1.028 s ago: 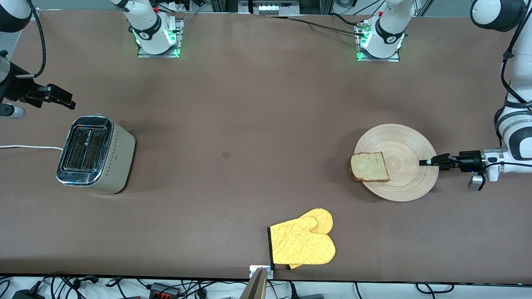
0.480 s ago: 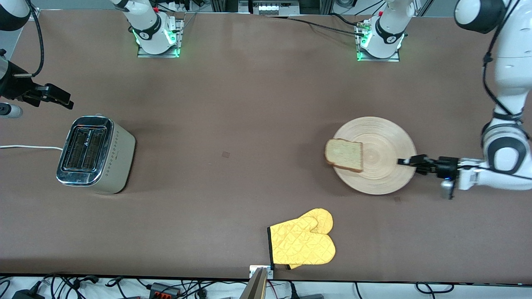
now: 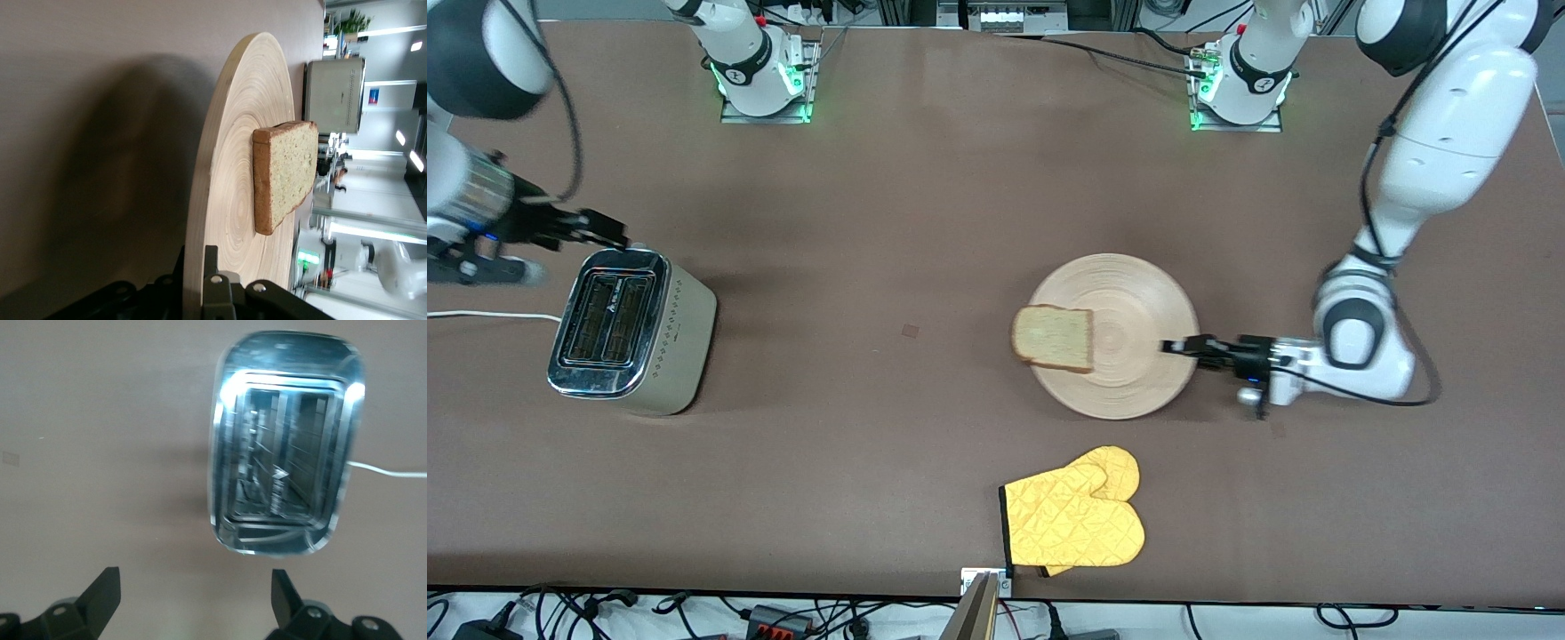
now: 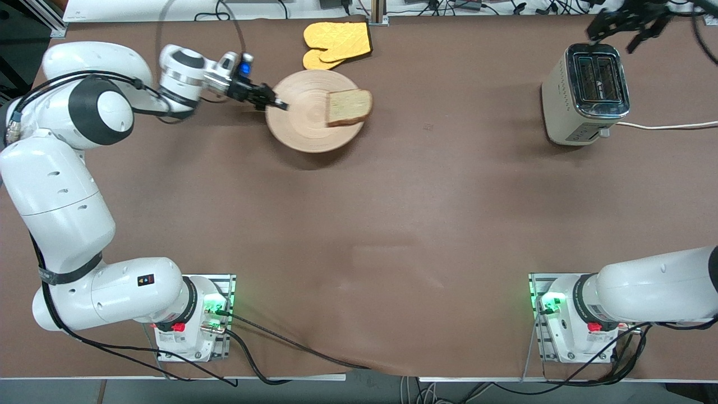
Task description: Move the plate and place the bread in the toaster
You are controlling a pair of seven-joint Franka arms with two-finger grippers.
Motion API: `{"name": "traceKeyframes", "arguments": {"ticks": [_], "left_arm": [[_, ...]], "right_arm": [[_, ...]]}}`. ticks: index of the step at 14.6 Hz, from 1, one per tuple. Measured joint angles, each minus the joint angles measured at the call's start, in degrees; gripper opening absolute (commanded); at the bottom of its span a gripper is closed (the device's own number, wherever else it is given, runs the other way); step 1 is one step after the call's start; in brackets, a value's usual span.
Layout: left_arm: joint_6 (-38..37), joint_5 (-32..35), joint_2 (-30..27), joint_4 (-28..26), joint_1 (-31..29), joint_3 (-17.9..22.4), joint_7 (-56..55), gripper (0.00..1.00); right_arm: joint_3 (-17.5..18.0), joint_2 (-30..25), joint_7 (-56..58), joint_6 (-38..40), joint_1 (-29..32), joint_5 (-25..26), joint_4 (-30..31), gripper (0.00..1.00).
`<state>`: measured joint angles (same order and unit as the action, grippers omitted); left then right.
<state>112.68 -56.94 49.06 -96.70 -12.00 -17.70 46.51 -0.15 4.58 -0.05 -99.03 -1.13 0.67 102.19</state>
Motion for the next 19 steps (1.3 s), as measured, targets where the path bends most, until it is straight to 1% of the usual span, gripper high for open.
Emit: {"name": "traceKeyframes", "arguments": {"ticks": [2, 3, 5, 6, 7, 8, 9, 11, 12, 14, 15, 17, 19], "left_arm": [[7.58, -3.72, 0.13, -2.95, 1.88, -4.12, -0.01, 0.01], [10.59, -5.13, 0.13, -3.88, 3.28, -5.13, -0.02, 0.01], [14.74, -8.31, 0.11, -4.91, 6.50, -5.70, 0.04, 0.01], [15.99, -9.96, 0.08, -5.02, 7.89, -5.89, 0.05, 0.07], [16.93, -11.07, 0.07, -5.05, 9.15, -6.00, 0.05, 0.29], [17.79, -11.91, 0.06, -5.05, 10.31, -6.12, 0.05, 0.70], [19.18, -11.94, 0.08, -5.11, 11.25, -6.12, -0.02, 1.00], [20.31, -11.94, 0.06, -5.20, 11.59, -6.03, 0.06, 1.00], [20.31, -11.94, -0.02, -5.17, 11.24, -5.88, 0.28, 1.00], [20.06, -11.78, -0.88, -4.97, 9.79, -5.65, 1.32, 1.00], [19.17, -10.89, -1.72, -4.93, 8.82, -5.45, 1.88, 1.00], [15.55, -4.16, -4.07, -4.57, 6.15, -4.94, 2.14, 1.00], [11.33, 6.15, -6.64, -3.51, 2.03, -4.66, 2.16, 1.00]], "right_arm": [[0.14, 2.58, -1.40, -2.09, -2.83, 0.00, 0.06, 1.00], [0.17, 3.82, -1.81, -3.02, -4.06, -0.01, 0.08, 1.00], [0.21, 6.25, -2.12, -5.38, -6.38, -0.28, 0.13, 1.00], [0.24, 7.47, -2.77, -6.51, -7.69, -0.76, 0.13, 1.00], [0.28, 8.70, -4.02, -7.35, -8.95, -1.86, 0.16, 1.00], [0.29, 10.02, -4.97, -8.27, -10.03, -3.48, 0.19, 1.00], [0.30, 11.31, -5.42, -9.22, -10.83, -5.02, 0.19, 1.00], [0.29, 13.63, -5.72, -11.07, -11.74, -8.08, 0.18, 1.00], [0.29, 14.76, -5.72, -11.94, -12.00, -10.38, 0.19, 1.00], [0.31, 17.24, -5.72, -14.60, -13.05, -14.92, 0.18, 1.00], [0.32, 18.49, -5.74, -16.24, -13.99, -16.01, 0.16, 1.00], [0.34, 20.81, -6.36, -19.45, -16.06, -17.64, 0.16, 1.00], [0.35, 22.90, -6.51, -22.46, -17.83, -20.67, 0.13, 1.00]]}}
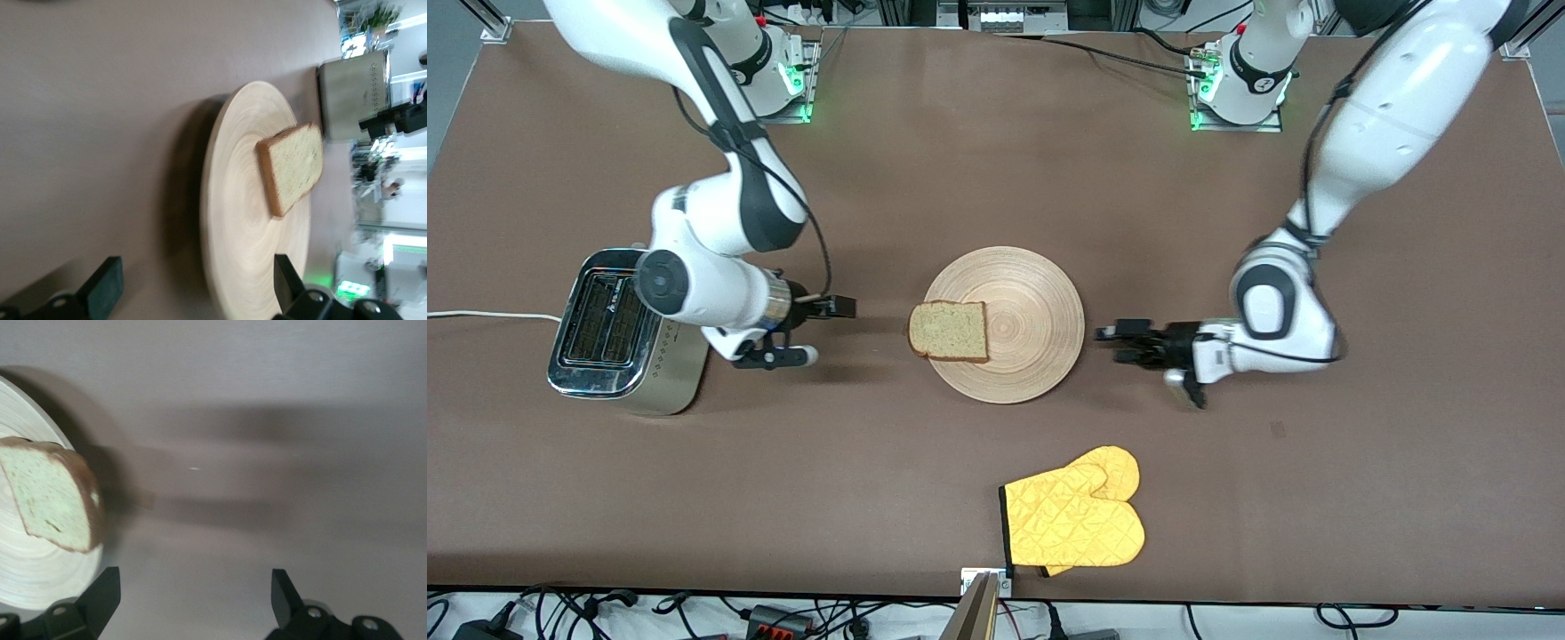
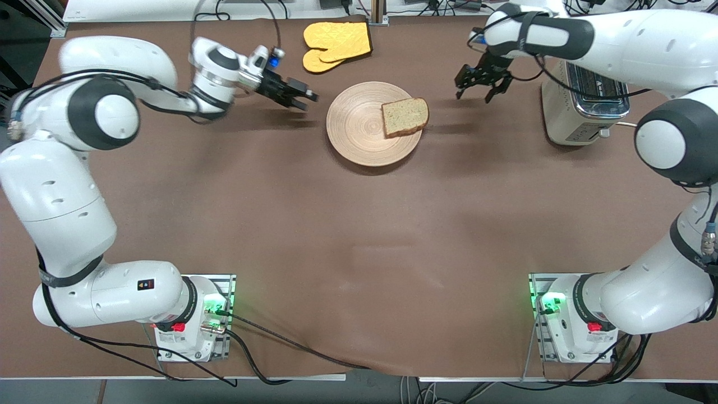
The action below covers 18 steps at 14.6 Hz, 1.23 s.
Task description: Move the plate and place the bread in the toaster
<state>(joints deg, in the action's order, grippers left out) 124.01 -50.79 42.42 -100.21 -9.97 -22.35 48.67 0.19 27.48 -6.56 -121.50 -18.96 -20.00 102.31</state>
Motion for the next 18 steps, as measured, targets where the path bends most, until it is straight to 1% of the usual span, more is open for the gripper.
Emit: {"name": "traceKeyframes", "arguments": {"ticks": [2, 4, 5, 7, 10, 12, 14, 15, 16, 17, 18], "left_arm": [[-4.91, 14.52, -1.55, 3.22, -3.83, 0.11, 0.02, 1.00], [-8.04, 29.30, -2.22, 6.59, -5.49, 0.21, -0.22, 1.00], [-9.04, 34.66, -2.31, 7.72, -5.59, 0.22, -0.61, 1.00], [-9.96, 43.49, -2.45, 8.84, -5.26, 0.20, -1.09, 1.00], [-10.04, 54.63, -3.09, 9.23, -4.89, 0.19, -3.23, 1.00], [-11.55, 60.38, -4.04, 9.43, -4.72, 0.17, -7.03, 1.00], [-16.03, 65.23, -5.35, 11.00, -4.12, -0.14, -13.88, 1.00], [-19.53, 66.77, -6.00, 12.53, -3.48, -0.33, -17.68, 1.00], [-23.02, 67.72, -6.61, 14.29, -2.54, -0.36, -21.26, 1.00], [-26.57, 68.58, -7.07, 16.29, -1.32, -0.38, -25.20, 1.00], [-29.47, 68.99, -7.50, 18.05, -0.12, -0.41, -28.93, 1.00]], "right_arm": [[0.01, 1.99, 0.01, -2.98, -1.69, -3.66, -0.04, 1.00], [0.04, 3.78, 0.02, -5.33, -3.68, -7.58, -0.46, 1.00], [0.05, 4.59, 0.02, -6.37, -4.61, -9.44, -0.84, 1.00], [0.05, 6.13, 0.02, -8.32, -5.56, -11.36, -1.64, 1.00], [0.05, 8.23, 0.01, -9.26, -6.39, -12.20, -3.44, 1.00], [0.06, 9.33, 0.01, -10.50, -6.93, -14.39, -3.91, 1.00], [0.06, 10.46, 0.03, -11.89, -7.55, -16.94, -4.53, 0.98], [0.06, 10.93, 0.03, -12.15, -7.72, -17.41, -5.02, 0.85], [0.06, 11.19, 0.03, -12.19, -7.79, -17.66, -5.46, 0.75], [0.06, 11.29, 0.02, -12.20, -7.79, -17.78, -5.74, 0.60], [0.05, 11.28, 0.01, -12.19, -7.79, -17.88, -5.85, 0.50]]}}
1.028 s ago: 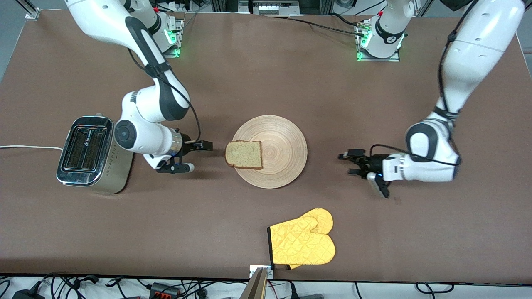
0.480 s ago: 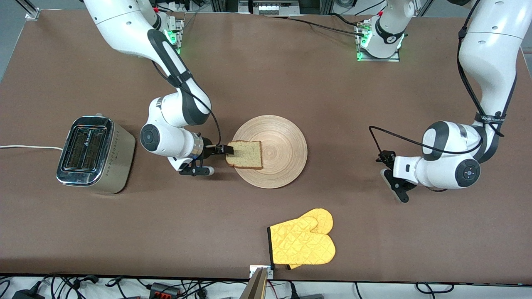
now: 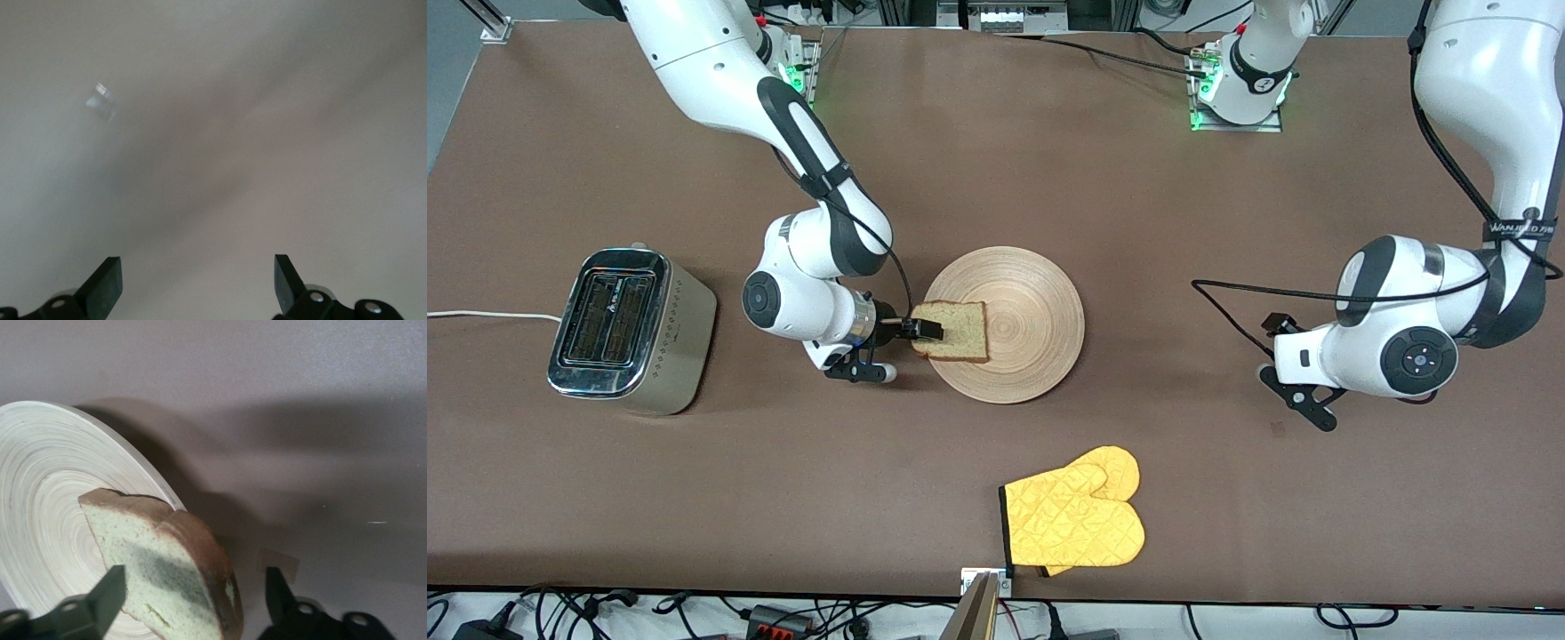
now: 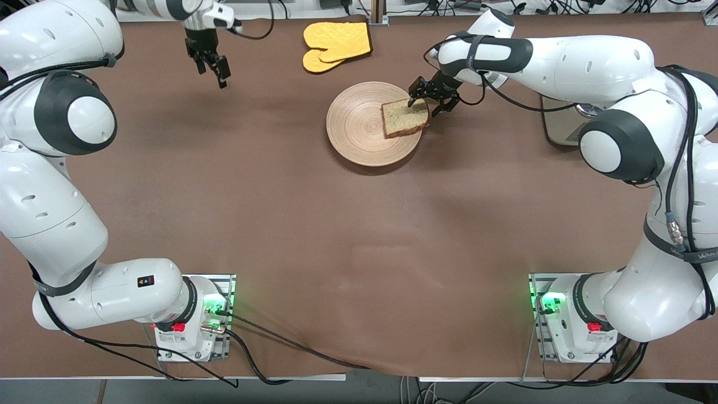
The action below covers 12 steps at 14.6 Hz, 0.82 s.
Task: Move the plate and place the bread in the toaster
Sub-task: 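Lift the bread with the right gripper while the left gripper withdraws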
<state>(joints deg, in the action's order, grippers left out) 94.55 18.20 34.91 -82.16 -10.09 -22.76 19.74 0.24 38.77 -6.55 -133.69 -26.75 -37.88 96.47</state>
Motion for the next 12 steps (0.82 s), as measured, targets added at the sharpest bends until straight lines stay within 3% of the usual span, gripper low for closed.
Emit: {"name": "traceKeyframes", "arguments": {"ticks": [1, 5, 10, 12], "left_arm": [[-2.40, 0.14, -0.64, 1.52, 1.20, -0.03, -3.61, 1.00], [-6.40, 0.29, -4.45, 5.66, 3.87, -0.05, -9.47, 1.00], [-13.41, 0.29, -6.87, 15.67, 3.00, 0.27, -16.97, 1.00], [-15.99, 0.29, -6.92, 18.93, 2.59, 0.32, -21.23, 1.00]], "right_arm": [[0.00, 0.00, 0.00, 0.00, 0.00, -0.05, -0.06, 0.34], [-0.01, 0.00, 0.00, 0.08, -0.08, -0.05, -0.26, 0.00], [-0.24, -1.13, -0.36, 0.96, -1.13, 0.21, -1.29, 0.00], [-2.39, -3.12, -1.90, 5.85, -1.19, 4.27, -2.84, 0.00]]}}
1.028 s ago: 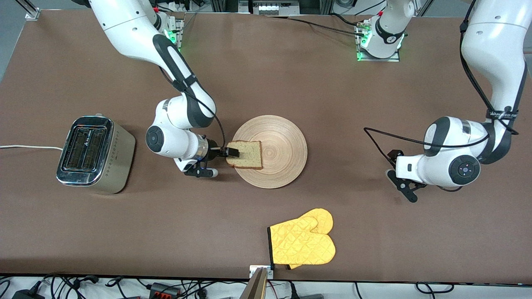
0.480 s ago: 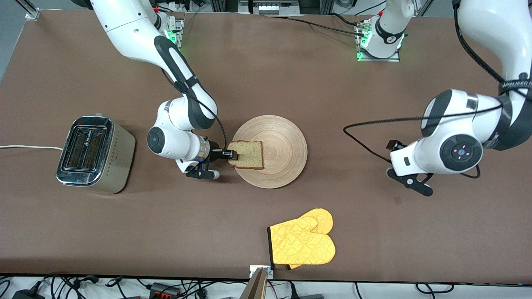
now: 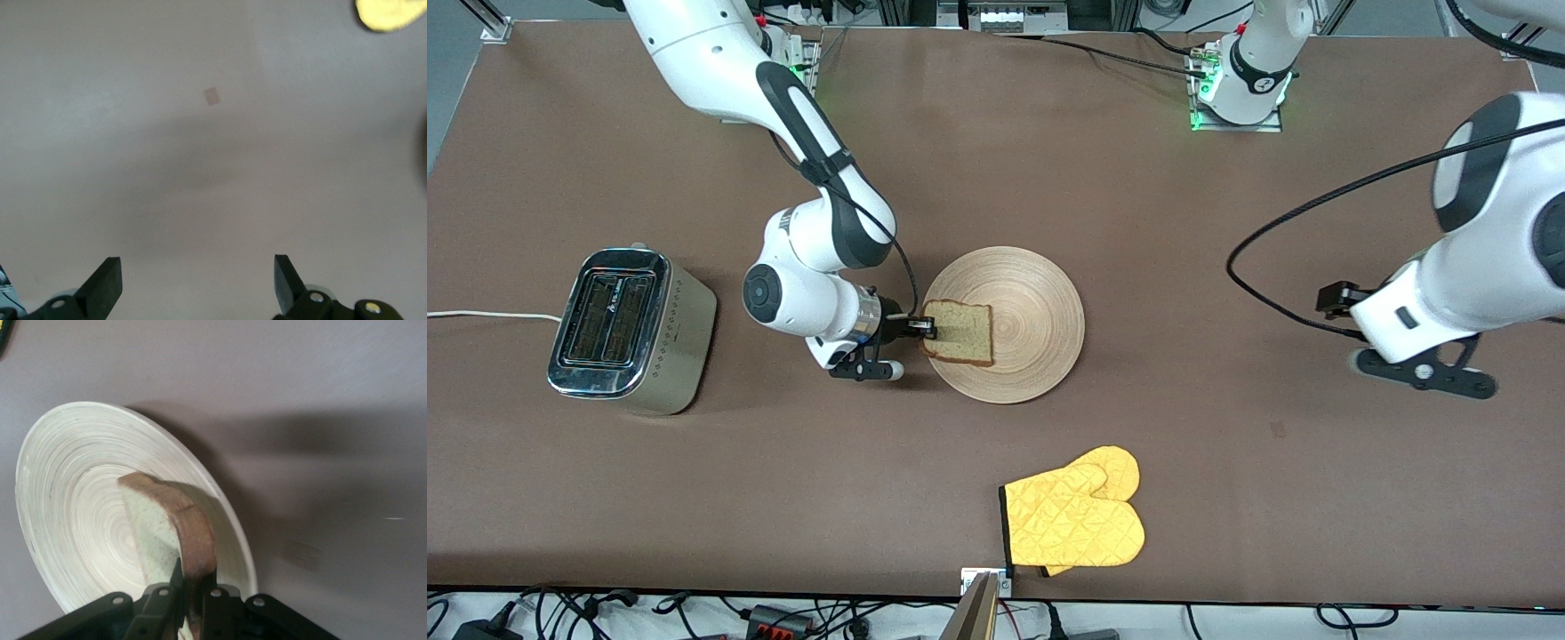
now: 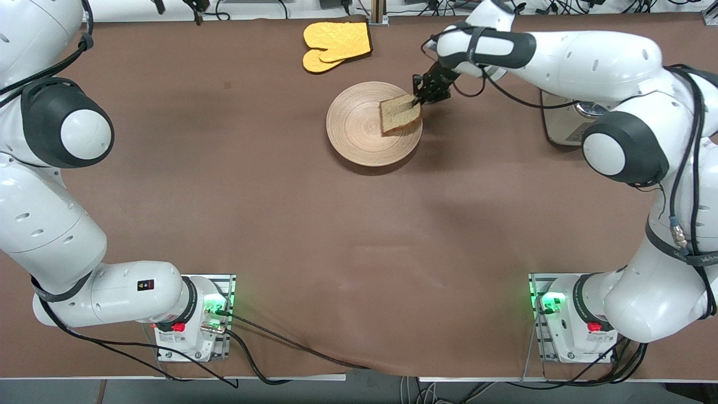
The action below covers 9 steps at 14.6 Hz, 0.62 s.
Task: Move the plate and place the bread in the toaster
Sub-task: 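Lift the bread with the right gripper while the left gripper withdraws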
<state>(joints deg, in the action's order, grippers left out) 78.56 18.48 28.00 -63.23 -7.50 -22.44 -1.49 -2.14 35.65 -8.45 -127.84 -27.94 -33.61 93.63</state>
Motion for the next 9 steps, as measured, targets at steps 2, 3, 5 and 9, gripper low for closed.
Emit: {"name": "traceKeyframes", "arguments": {"ticks": [2, 3, 5, 9], "left_arm": [[-0.95, 0.00, -0.32, 2.05, -0.25, 0.14, -1.62, 1.00], [-1.09, 0.00, -0.96, 2.51, -0.36, 0.34, -1.88, 1.00], [-1.59, -0.33, -2.87, 2.36, -0.33, 1.54, -2.11, 1.00], [1.81, -10.33, -9.71, -5.71, 2.59, 12.76, -2.41, 1.00]], "right_arm": [[-3.73, -2.58, -2.87, 9.87, 0.11, 8.38, -3.63, 0.00], [-5.55, -3.90, -3.89, 15.62, 0.20, 13.00, -6.15, 0.00], [-8.71, -6.38, -4.95, 26.83, 0.46, 20.55, -10.91, 0.00], [-17.16, -10.33, -5.24, 40.17, 0.53, 29.44, -14.12, 0.00]]}}
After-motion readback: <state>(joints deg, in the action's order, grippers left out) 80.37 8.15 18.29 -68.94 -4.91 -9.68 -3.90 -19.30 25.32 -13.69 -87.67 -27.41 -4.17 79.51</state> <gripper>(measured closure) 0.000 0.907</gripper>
